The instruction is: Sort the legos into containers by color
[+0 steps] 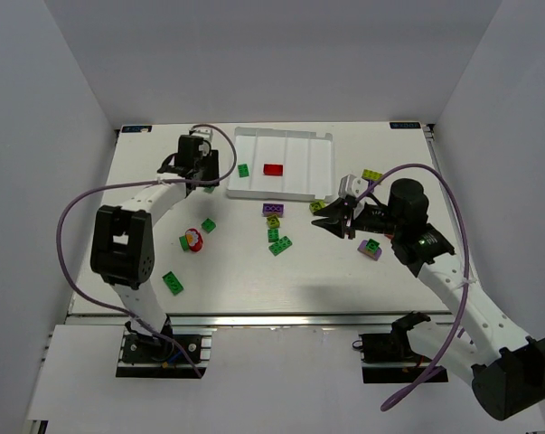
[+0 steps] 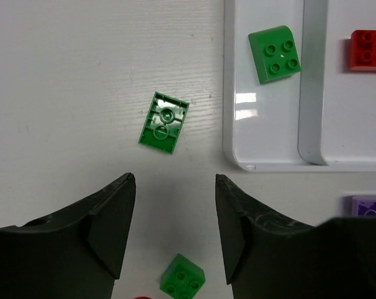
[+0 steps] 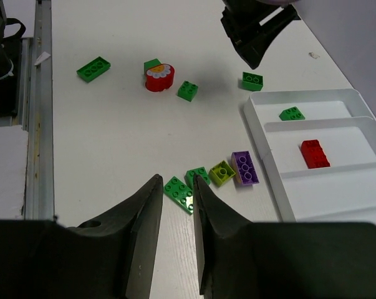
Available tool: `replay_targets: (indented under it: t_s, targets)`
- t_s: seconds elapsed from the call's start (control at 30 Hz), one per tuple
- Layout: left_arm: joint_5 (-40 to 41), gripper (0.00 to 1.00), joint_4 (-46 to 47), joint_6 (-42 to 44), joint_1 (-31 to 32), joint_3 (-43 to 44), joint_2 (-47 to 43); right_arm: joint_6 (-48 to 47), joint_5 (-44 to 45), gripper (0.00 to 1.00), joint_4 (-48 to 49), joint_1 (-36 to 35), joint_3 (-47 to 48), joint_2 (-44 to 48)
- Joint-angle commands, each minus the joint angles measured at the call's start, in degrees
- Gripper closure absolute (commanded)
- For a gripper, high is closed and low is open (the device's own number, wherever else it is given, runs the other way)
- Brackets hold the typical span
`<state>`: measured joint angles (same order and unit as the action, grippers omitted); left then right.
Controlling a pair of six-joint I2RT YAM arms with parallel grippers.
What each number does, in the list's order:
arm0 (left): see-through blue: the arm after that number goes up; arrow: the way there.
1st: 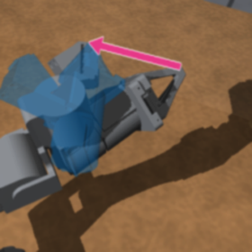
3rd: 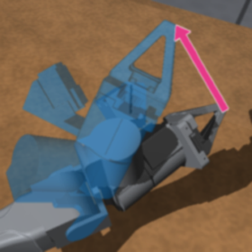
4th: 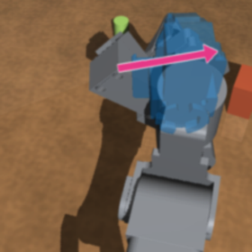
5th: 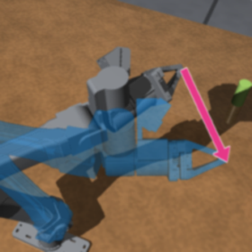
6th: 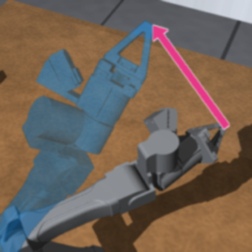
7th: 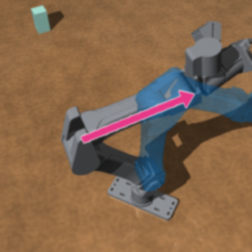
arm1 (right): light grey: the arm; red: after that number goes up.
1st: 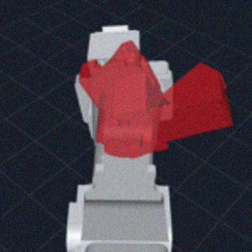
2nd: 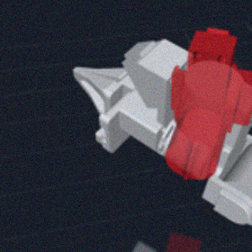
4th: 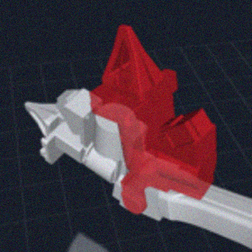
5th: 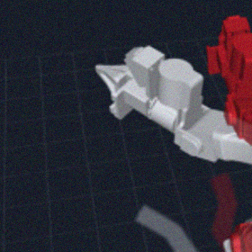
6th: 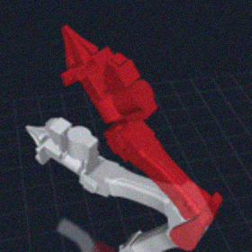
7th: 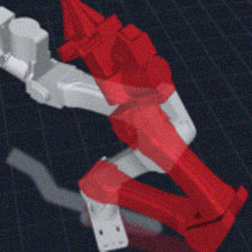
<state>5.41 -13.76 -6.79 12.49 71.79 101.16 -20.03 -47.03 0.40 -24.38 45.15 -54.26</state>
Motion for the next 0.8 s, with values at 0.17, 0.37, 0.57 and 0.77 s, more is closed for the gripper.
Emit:
replay_targets:
  t_s: [0.17,0.37,0.57,0.77]
  targets:
    - [2.59,0.36,-6.80,5.55,0.34,10.56,7.20,-0.89,0.00,0.68,2.41,0.12,-0.50,1.96]
    - [5.05,0.35,-8.04,8.98,0.25,13.73,11.06,-0.71,-0.17,0.68,2.85,0.12,-0.76,2.14]
    - [3.03,0.35,-9.44,9.51,0.25,17.41,15.02,-0.71,-0.26,0.67,2.85,0.12,-0.85,1.88]
    - [2.06,0.34,-10.58,9.77,0.25,21.02,19.15,-0.71,-0.26,0.67,2.94,0.12,-1.02,1.79]
